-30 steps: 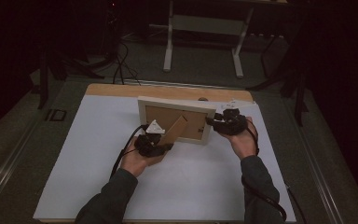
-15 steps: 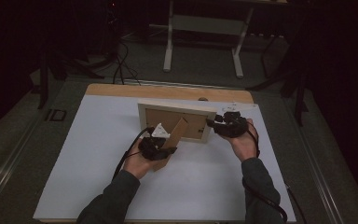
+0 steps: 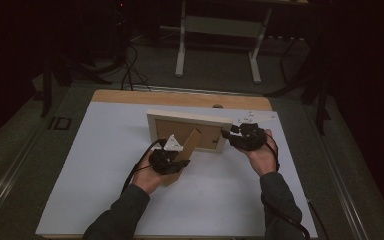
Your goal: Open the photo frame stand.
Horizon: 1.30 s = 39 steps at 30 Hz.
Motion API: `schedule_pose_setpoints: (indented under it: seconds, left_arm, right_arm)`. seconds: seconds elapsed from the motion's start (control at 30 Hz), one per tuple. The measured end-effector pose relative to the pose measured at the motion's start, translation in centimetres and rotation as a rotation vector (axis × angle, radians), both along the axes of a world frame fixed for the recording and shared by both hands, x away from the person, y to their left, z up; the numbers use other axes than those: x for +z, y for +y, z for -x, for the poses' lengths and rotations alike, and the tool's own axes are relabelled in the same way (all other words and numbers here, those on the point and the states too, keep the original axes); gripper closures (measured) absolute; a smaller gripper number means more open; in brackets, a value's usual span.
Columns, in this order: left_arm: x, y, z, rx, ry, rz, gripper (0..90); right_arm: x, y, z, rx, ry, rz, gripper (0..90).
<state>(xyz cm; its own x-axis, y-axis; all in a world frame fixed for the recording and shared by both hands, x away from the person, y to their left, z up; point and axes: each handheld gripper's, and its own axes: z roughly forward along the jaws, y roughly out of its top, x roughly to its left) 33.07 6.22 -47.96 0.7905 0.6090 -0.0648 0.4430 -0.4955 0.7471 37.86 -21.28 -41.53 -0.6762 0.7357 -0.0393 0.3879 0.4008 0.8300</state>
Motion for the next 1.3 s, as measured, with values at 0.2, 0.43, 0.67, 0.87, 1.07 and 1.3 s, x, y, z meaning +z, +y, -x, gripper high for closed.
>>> schedule_pose_setpoints:
  seconds: [0.2,0.43,0.67,0.87,1.07,1.3]
  left_arm:
    - [-0.3,0.2,0.0,0.017,-0.009,-0.017,77.3]
    - [-0.5,0.4,-0.2,0.027,0.002,-0.022,79.3]
    - [-0.7,0.5,-0.3,0.036,-0.003,-0.027,79.2]
    - [-0.8,0.6,-0.4,0.054,-0.011,-0.056,78.9]
    - [-0.9,0.8,-0.6,0.068,-0.009,-0.056,78.7]
    - [-0.9,0.9,-0.3,0.053,-0.014,-0.049,78.3]
  right_arm:
    - [-0.1,0.0,0.6,0.005,-0.016,0.008,62.2]
    - [-0.2,0.2,1.0,0.002,-0.031,0.013,62.2]
    - [-0.3,0.3,1.1,-0.002,-0.037,0.009,62.2]
    - [-0.4,0.5,1.6,0.0,-0.049,0.016,62.1]
    - [-0.5,0.9,1.9,0.004,-0.059,0.026,62.1]
    - [-0.5,1.2,2.0,0.011,-0.065,0.037,62.1]
